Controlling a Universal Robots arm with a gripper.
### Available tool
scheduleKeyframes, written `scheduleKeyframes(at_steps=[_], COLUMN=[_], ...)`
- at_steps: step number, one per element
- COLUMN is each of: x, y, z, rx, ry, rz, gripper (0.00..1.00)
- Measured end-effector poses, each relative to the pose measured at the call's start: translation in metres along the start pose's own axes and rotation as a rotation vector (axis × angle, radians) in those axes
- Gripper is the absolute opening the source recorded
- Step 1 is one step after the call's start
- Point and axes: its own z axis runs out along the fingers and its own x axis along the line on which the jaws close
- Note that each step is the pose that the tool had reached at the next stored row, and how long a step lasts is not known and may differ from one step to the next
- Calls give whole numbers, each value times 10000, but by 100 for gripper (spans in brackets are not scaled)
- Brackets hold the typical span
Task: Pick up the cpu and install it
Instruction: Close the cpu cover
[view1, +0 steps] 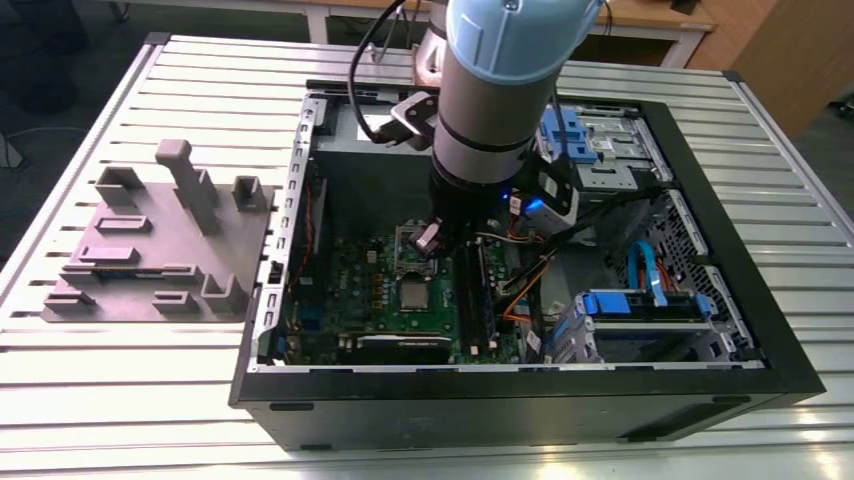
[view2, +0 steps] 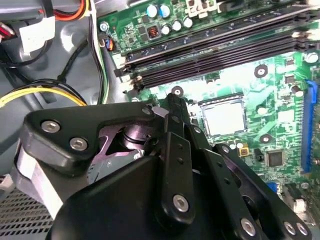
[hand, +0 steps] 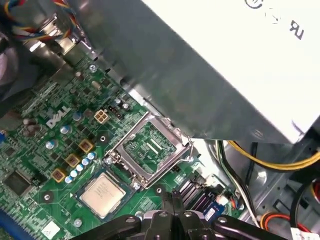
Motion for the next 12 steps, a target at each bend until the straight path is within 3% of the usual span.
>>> scheduleKeyframes(at_steps=[6, 12], x=[1, -57], y=[-4, 30], z=[21, 38], rx=[-85, -100], ry=[71, 62], rz=[-877, -916], gripper=[10, 10])
